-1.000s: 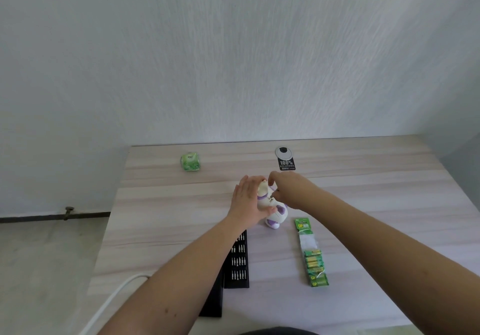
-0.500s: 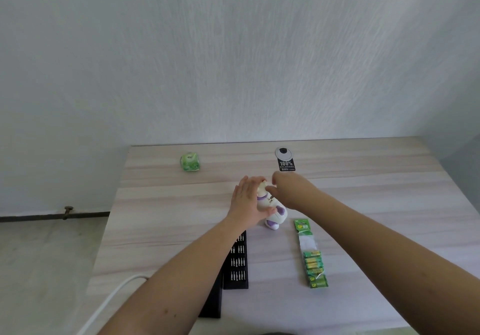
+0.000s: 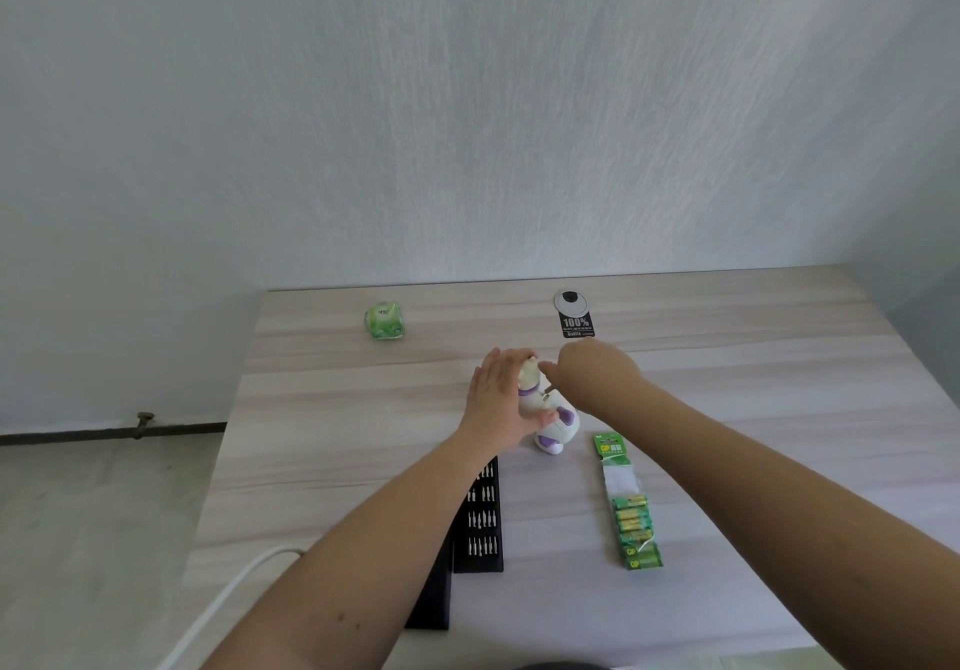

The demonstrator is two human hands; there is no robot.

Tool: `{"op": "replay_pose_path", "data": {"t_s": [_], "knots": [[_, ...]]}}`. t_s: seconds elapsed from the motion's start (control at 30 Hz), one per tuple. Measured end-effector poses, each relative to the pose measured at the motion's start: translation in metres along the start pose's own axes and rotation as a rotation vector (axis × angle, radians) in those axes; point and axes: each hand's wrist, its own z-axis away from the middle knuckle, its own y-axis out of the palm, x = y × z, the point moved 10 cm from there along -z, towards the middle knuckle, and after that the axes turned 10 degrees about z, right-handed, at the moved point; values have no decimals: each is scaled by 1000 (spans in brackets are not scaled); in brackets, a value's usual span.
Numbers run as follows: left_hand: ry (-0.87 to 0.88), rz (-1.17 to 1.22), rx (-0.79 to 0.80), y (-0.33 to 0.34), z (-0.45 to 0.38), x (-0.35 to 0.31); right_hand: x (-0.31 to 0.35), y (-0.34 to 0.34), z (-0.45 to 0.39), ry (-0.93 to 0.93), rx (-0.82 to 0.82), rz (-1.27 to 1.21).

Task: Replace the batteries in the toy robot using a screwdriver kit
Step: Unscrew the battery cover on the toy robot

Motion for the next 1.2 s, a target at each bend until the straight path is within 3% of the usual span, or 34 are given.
{"op": "replay_pose_path", "data": {"t_s": [0.1, 0.3, 0.5, 0.8, 0.93, 1.2], "knots": [[12, 3, -10, -1, 0, 0, -1, 3, -3, 26, 29, -27], [-2, -22, 6, 3, -2, 8, 18, -5, 2, -169, 13, 40], [16, -30, 9, 2, -1, 5, 10, -11, 1, -79, -41, 161], [-2, -58, 5, 5, -4, 12, 20, -5, 0, -227, 19, 87], [5, -44, -6, 4, -4, 12, 21, -10, 0, -193, -48, 111], [6, -37, 4, 3, -3, 6, 25, -7, -5, -187, -23, 179]]}}
